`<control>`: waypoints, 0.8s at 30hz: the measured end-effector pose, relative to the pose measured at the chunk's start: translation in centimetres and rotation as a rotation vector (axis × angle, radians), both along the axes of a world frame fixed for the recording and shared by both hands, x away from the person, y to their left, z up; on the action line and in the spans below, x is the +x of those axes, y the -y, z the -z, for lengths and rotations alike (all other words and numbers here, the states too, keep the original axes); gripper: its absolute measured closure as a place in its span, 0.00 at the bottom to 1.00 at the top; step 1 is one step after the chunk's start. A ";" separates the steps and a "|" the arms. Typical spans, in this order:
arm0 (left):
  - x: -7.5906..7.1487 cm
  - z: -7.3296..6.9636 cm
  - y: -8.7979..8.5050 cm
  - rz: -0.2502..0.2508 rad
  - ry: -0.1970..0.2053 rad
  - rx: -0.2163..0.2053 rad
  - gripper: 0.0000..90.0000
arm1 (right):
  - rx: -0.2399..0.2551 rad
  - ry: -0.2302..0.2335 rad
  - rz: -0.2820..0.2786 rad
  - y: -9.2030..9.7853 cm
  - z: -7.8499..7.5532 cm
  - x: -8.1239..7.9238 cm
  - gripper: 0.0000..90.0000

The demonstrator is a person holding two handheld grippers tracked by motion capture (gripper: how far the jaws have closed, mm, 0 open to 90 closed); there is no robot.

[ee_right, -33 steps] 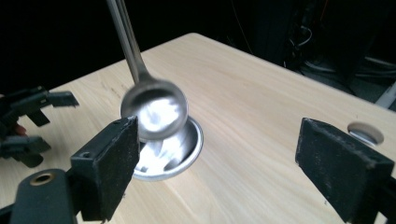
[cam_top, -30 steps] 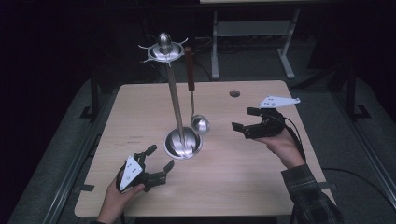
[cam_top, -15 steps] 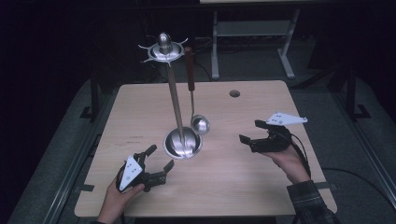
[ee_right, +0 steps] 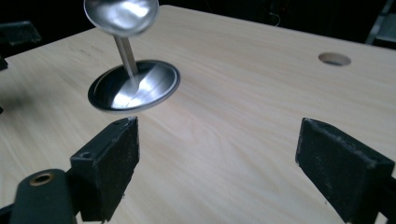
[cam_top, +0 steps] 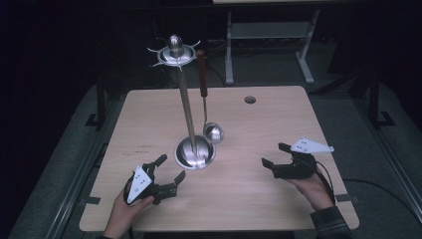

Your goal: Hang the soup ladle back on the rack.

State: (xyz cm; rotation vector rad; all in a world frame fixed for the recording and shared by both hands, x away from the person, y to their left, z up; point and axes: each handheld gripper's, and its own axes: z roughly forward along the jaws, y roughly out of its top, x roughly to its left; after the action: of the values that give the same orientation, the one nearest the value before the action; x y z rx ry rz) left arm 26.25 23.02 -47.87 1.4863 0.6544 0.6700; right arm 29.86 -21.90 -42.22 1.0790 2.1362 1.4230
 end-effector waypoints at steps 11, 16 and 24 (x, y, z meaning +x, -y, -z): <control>0.0 0.0 0.0 0.000 0.007 0.007 0.15 | -0.063 -0.033 0.058 1.9 3.3 -2.0 0.11; 0.0 0.0 0.0 0.000 0.006 0.006 0.15 | -0.084 -0.057 0.089 3.0 4.3 -2.6 0.11; 0.0 0.0 0.0 0.001 0.007 0.008 0.15 | -0.078 -0.068 0.124 4.0 4.7 -2.7 0.10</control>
State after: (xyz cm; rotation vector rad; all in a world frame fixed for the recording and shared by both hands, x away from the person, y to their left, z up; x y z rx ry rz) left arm 26.23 23.02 -47.86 1.4905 0.6462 0.6774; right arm 27.18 -25.92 -46.93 1.2228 2.1120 1.2535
